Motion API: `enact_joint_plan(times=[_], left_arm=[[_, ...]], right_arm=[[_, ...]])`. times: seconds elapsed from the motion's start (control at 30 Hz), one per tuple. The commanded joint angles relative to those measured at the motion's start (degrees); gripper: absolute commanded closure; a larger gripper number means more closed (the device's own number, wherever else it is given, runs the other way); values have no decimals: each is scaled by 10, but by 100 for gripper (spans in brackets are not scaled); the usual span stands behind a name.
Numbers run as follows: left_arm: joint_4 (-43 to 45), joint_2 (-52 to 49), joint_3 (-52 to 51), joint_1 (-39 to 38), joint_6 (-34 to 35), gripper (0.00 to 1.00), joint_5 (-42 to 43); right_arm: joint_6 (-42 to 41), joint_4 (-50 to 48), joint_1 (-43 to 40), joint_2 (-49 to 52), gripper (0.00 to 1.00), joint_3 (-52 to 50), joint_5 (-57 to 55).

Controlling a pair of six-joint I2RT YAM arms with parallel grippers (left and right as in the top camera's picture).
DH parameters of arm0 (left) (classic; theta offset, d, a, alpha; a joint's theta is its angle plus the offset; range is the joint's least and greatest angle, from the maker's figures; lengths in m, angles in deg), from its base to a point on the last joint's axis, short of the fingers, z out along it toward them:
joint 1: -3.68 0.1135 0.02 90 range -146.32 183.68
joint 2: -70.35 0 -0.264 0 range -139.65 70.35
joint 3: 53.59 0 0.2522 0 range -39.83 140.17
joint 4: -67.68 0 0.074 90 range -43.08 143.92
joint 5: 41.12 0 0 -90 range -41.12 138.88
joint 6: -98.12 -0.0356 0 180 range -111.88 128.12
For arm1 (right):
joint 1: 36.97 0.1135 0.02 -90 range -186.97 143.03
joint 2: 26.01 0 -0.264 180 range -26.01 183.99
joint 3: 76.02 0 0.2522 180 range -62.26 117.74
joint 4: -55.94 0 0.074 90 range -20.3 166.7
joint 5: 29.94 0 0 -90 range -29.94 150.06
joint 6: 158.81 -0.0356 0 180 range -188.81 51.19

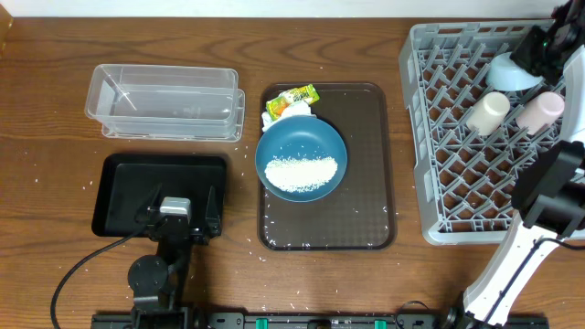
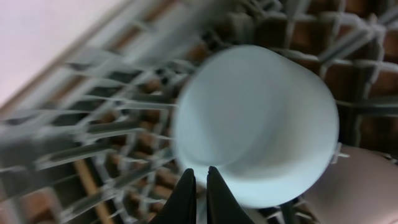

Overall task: Sort waste into correct bins and load items into the dishwasher rack
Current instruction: 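Lower the light blue cup into the rack's back and release it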

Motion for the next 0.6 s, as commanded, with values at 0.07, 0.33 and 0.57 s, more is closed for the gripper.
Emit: enact_joint_plan(times=[0.07, 0.33, 0.57], left_arm=[[-19, 0, -10, 2, -3, 3, 6], [-19, 0, -10, 2, -3, 4, 6], [-19, 0, -10, 2, -3, 4, 6]], right_arm=[[-4, 19, -7, 5, 97, 2, -66], [-4, 50, -13, 4, 99, 2, -115], [-7, 7, -13, -24, 99, 3, -11]])
